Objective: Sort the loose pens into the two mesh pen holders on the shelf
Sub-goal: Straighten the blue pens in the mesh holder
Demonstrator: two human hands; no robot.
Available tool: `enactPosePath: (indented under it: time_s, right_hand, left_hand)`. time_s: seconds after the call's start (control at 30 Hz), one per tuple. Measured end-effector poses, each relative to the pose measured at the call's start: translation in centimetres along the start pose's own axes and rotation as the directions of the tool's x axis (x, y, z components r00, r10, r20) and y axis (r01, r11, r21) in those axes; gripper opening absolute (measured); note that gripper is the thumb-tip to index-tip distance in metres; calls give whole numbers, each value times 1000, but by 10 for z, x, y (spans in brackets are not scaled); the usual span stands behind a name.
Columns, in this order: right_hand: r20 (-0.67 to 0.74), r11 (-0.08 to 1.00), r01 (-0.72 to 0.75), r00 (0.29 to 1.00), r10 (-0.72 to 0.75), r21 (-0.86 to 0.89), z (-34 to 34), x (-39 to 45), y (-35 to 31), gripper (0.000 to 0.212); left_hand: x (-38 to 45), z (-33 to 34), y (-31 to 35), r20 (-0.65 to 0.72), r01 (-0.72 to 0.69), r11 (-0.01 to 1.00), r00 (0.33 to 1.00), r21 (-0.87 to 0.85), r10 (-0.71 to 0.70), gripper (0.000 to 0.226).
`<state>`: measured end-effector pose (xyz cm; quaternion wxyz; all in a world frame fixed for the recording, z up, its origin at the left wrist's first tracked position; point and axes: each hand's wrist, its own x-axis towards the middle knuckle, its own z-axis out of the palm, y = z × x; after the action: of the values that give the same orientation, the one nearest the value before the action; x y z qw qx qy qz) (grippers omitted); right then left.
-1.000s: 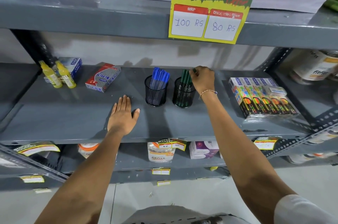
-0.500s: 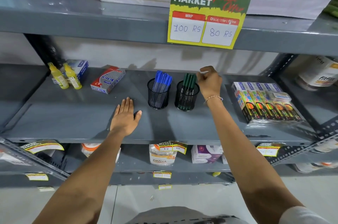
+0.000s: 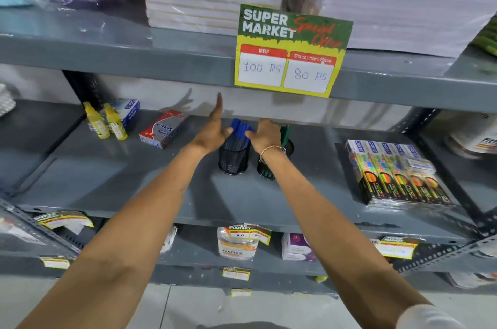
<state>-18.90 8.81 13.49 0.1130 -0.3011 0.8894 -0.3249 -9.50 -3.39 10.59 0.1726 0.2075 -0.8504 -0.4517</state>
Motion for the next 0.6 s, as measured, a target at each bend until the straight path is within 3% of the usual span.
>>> enactPosePath:
  time_s: [0.1,0.17,0.37,0.5,0.6]
  right_hand:
    - [53,997,-19,998,23,-71,10,4,-6,37]
    - [45,995,-2,999,7,-99,15,8,-8,22]
    - [82,986,129,989,-121,-102,25,20,-22,28]
    - [32,983,176,984,-175,-55,24,25,-26,38]
    - [59,981,168,985,-163,-96,25,29,-19,33]
  left_hand:
    - [15,-1,-2,137,-3,996,990,86,-8,87]
    - [17,1,-2,199,18,997,979,79,-33,79]
    - [16,-16,-1,-75,-39,970,995,240,59,51]
    - [10,-26,-4,-104,18,989,995,148,-2,47]
    - [7,-26,-3,-94,20,985,996,169,-4,53]
